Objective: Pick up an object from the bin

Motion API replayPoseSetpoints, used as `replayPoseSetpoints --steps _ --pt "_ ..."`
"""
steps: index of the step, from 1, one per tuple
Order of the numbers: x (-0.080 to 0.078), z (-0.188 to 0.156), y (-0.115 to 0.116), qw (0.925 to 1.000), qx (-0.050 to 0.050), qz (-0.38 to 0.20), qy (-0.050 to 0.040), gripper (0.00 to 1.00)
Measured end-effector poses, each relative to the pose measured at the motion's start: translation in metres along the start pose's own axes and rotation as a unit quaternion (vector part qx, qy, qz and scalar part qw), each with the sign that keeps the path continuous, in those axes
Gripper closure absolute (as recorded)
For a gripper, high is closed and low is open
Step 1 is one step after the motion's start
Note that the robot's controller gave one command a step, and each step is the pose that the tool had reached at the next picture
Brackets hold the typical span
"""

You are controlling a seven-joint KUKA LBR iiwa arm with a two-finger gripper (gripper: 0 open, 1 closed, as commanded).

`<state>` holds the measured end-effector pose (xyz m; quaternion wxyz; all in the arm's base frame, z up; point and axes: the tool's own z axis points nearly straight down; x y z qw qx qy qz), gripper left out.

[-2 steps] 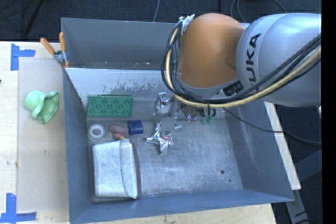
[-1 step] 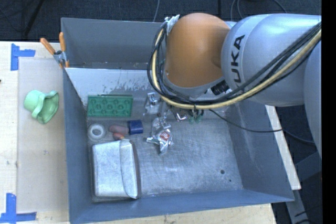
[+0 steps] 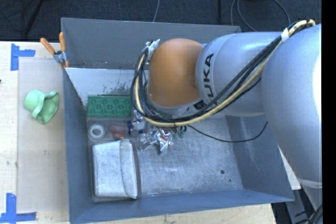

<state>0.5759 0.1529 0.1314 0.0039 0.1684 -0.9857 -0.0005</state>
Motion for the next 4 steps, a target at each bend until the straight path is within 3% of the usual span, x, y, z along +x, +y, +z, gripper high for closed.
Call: replayPoseSetpoints --steps 1,2,3,4 --pt "0.009 -0.052 -0.073 0.9854 0.001 0.170 -0.0057 1.00" --pt "0.027 0.023 -0.107 0.9690 0.000 0.247 -0.0012 1.00" --pt "0.026 0.035 -0.103 0.9784 0.001 0.207 -0.0062 1.00" --pt "0.030 0.029 -0.092 0.9754 0.000 0.220 -0.0029 1.00"
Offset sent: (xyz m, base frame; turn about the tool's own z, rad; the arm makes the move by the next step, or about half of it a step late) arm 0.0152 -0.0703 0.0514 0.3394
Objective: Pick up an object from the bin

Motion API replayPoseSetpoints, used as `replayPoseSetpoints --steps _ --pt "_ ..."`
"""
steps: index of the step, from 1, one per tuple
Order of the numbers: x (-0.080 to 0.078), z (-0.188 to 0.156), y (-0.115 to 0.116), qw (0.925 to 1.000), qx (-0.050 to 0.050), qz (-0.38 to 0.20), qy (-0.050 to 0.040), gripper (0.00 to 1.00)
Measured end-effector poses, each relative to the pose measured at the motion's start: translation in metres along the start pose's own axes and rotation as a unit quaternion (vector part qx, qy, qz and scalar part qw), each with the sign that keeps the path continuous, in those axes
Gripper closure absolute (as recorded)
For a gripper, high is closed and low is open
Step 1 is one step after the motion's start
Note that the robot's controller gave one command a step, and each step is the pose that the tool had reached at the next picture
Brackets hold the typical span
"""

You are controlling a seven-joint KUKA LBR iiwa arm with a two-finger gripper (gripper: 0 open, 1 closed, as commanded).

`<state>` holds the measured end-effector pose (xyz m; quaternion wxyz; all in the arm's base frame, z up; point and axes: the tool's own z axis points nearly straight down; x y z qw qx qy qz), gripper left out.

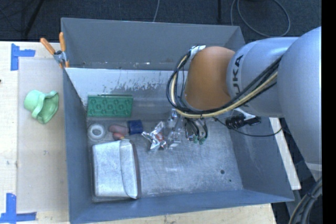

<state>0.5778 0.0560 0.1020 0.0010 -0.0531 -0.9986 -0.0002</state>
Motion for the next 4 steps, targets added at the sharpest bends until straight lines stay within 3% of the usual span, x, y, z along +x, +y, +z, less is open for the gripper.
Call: replayPoseSetpoints --steps 1,2,3,4 --pt "0.009 -0.090 -0.003 0.9999 -0.001 -0.010 -0.0047 1.00" --pt "0.010 -0.085 -0.003 0.9999 0.000 -0.011 -0.0010 0.00" --pt "-0.017 0.032 0.027 0.9969 -0.001 0.079 -0.0025 0.00" --pt "-0.020 0.025 0.029 0.9970 -0.002 0.077 -0.0081 1.00"
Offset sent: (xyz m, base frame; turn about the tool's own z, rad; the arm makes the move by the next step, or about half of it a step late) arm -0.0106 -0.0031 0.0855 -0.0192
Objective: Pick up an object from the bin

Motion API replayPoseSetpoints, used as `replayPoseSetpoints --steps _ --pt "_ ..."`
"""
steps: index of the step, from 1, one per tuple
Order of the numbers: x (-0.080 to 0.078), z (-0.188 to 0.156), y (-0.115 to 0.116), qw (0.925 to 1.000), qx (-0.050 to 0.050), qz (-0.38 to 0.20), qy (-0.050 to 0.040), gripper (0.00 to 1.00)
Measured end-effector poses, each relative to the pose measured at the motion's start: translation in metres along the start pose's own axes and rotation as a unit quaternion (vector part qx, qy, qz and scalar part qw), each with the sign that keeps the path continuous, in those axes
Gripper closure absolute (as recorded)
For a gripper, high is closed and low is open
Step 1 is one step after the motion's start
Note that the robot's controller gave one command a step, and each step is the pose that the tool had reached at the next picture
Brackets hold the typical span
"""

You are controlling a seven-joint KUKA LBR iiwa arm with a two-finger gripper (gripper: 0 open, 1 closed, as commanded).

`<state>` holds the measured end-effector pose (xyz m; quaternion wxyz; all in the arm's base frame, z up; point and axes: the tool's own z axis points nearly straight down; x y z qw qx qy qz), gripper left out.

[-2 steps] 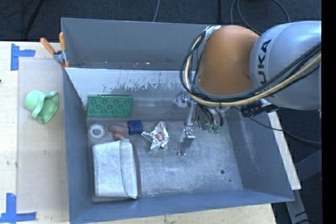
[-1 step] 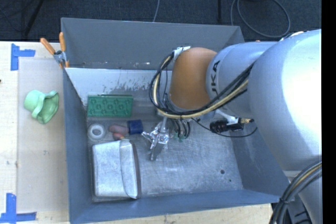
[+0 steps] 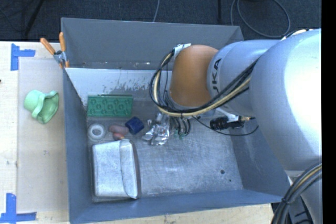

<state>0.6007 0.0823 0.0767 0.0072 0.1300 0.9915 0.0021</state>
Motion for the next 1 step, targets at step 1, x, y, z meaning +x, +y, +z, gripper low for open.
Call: replayPoseSetpoints --steps 1 --pt "-0.0039 -0.1240 0.0056 0.9999 0.001 0.017 0.0029 1.00"
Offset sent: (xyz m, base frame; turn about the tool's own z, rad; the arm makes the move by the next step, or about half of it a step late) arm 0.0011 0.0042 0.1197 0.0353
